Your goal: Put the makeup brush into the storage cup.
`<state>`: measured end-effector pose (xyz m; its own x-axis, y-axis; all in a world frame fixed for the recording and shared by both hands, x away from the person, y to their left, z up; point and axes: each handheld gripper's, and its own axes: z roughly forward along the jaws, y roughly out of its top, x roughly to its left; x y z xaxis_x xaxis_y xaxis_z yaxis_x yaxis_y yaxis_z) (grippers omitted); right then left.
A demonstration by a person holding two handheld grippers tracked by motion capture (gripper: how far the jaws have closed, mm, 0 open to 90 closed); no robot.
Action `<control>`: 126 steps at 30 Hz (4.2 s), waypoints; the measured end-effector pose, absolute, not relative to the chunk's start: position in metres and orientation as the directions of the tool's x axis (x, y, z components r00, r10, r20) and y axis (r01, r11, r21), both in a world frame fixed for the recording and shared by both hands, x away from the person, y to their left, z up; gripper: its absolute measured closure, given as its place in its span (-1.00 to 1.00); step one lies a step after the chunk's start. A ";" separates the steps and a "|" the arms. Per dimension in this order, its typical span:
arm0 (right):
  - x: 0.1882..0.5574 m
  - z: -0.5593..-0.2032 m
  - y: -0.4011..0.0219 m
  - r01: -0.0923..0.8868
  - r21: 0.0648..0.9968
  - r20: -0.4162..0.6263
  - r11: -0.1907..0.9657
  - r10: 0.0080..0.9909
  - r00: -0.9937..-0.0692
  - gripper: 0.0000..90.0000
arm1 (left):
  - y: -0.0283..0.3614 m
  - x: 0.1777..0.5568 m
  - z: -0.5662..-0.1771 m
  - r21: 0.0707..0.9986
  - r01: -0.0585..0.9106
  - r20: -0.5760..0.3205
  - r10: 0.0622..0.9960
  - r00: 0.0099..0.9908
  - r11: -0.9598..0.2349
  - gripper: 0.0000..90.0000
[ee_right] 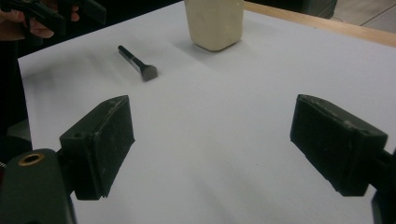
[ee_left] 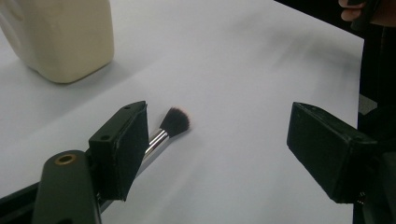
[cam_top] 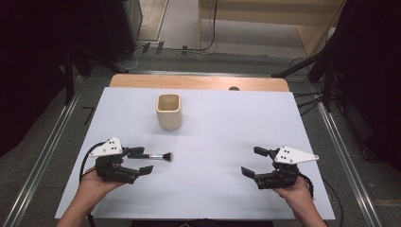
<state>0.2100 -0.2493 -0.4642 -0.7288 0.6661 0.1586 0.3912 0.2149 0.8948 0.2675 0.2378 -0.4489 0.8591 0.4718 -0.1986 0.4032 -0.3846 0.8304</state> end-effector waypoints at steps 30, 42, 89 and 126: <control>0.211 -0.466 -0.250 0.408 0.887 0.170 0.215 0.668 -0.724 -0.68 | 0.239 0.279 -0.447 0.837 0.403 -0.167 0.529 0.832 -0.371 -0.51; 0.212 -0.466 -0.250 0.406 0.888 0.165 0.218 0.672 -0.722 -0.67 | 0.239 0.296 -0.450 0.848 0.411 -0.154 0.586 0.796 -0.335 -0.51; 0.206 -0.469 -0.255 0.424 0.881 0.190 0.207 0.667 -0.721 -0.67 | 0.227 0.351 -0.428 0.751 0.297 -0.113 0.329 0.938 -0.590 -0.51; 0.213 -0.475 -0.254 0.439 0.845 0.117 0.304 0.697 -0.708 -0.67 | 0.203 0.360 -0.427 0.368 0.085 0.012 0.097 0.995 -0.926 -0.45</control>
<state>0.2125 -0.2542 -0.4747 -0.7076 0.6969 0.1166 0.4391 0.3044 0.8453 0.3600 0.2027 -0.4270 0.9952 0.0967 0.0122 0.0855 -0.9260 0.3677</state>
